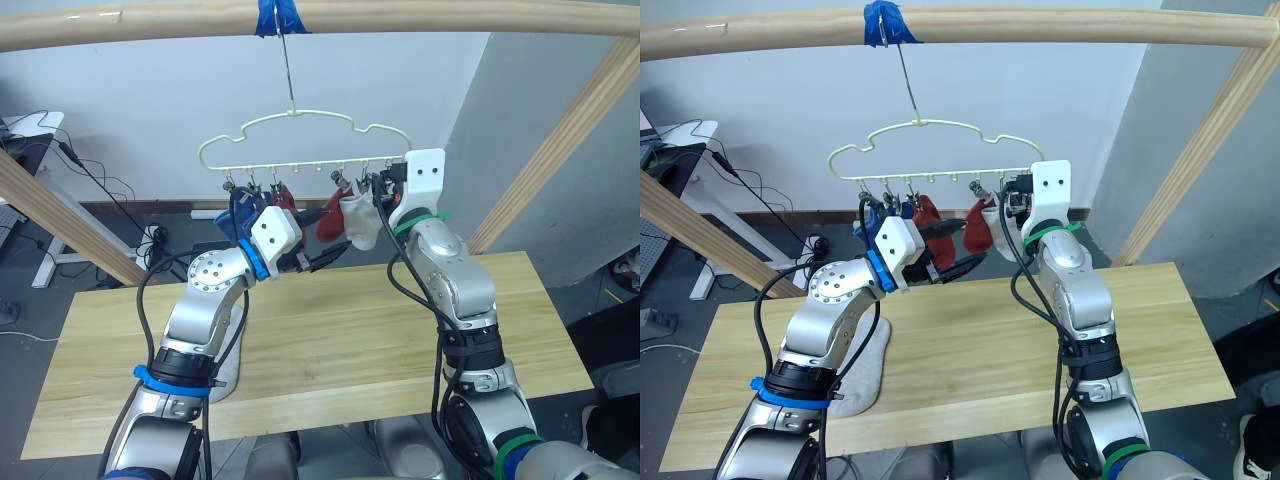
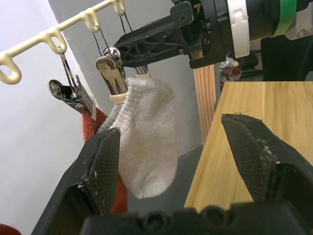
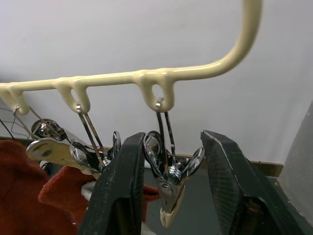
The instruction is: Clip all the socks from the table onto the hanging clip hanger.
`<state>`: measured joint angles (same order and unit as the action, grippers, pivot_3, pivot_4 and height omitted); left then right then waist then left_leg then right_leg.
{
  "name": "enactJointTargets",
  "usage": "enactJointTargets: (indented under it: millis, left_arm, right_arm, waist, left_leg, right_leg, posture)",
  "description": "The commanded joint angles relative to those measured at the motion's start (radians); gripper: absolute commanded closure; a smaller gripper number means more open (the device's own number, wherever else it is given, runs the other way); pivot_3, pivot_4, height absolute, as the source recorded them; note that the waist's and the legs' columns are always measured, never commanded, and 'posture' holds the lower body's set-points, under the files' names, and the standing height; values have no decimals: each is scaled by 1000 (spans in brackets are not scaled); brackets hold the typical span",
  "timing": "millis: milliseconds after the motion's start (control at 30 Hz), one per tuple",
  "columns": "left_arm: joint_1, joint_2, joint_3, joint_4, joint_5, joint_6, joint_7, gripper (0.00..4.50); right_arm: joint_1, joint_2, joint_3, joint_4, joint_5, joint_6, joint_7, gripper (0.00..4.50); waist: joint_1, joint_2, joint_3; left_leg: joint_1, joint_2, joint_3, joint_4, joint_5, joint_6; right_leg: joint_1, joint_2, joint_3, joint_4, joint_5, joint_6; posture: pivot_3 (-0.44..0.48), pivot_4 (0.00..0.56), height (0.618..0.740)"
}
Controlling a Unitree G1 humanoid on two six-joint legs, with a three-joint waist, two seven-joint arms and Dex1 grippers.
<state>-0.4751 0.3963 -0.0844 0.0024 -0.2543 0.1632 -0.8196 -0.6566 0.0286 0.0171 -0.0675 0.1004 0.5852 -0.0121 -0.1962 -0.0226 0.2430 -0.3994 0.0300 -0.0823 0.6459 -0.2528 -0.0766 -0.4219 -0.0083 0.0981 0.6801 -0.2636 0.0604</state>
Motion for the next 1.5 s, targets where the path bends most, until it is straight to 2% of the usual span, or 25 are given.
enactJointTargets:
  millis: [33, 1100, 1200, 1300, 1333, 1500]
  left_arm:
    - [1, -1, -4, -15, 3, -26, -6, 808]
    - [0, 0, -15, -9, 7, -34, -5, 808]
    - [0, -1, -16, -8, 9, -35, -4, 808]
    - [3, -1, -17, -7, 10, -37, -5, 808]
    - [4, 0, -17, -6, 11, -38, -5, 808]
    - [22, 5, -13, -9, 12, -39, -4, 808]
  right_arm:
    - [-2, 3, -20, -58, 3, -6, -13, 2651]
    - [-5, 33, -55, -75, 72, 2, 15, 2651]
    - [-6, 31, -54, -74, 77, -1, 20, 3268]
    - [-6, 27, -52, -75, 80, -5, 27, 4248]
    - [-6, 26, -51, -75, 80, -6, 29, 4377]
    - [-6, 18, -46, -73, 80, -12, 40, 4378]
  waist:
    - [0, 0, 0]
    - [-1, 0, 0]
    - [-1, 0, 0]
    - [-1, 0, 0]
    - [-1, 0, 0]
    - [-1, 0, 0]
  left_leg:
    - [0, 0, 0, 0, 0, 0]
    - [0, 0, 0, 0, 0, 0]
    - [0, 0, 0, 0, 0, 0]
    - [0, 0, 0, 0, 0, 0]
    - [0, 0, 0, 0, 0, 0]
    - [0, 0, 0, 0, 0, 0]
  right_leg:
    - [0, 0, 0, 0, 0, 0]
    - [0, 0, 0, 0, 0, 0]
    - [0, 0, 0, 0, 0, 0]
    - [0, 0, 0, 0, 0, 0]
    - [0, 0, 0, 0, 0, 0]
    - [0, 0, 0, 0, 0, 0]
  posture:
    - [-217, 201, 730]
    - [-222, 200, 730]
    - [-223, 199, 730]
    - [-223, 199, 730]
    - [-223, 199, 730]
    - [-222, 199, 730]
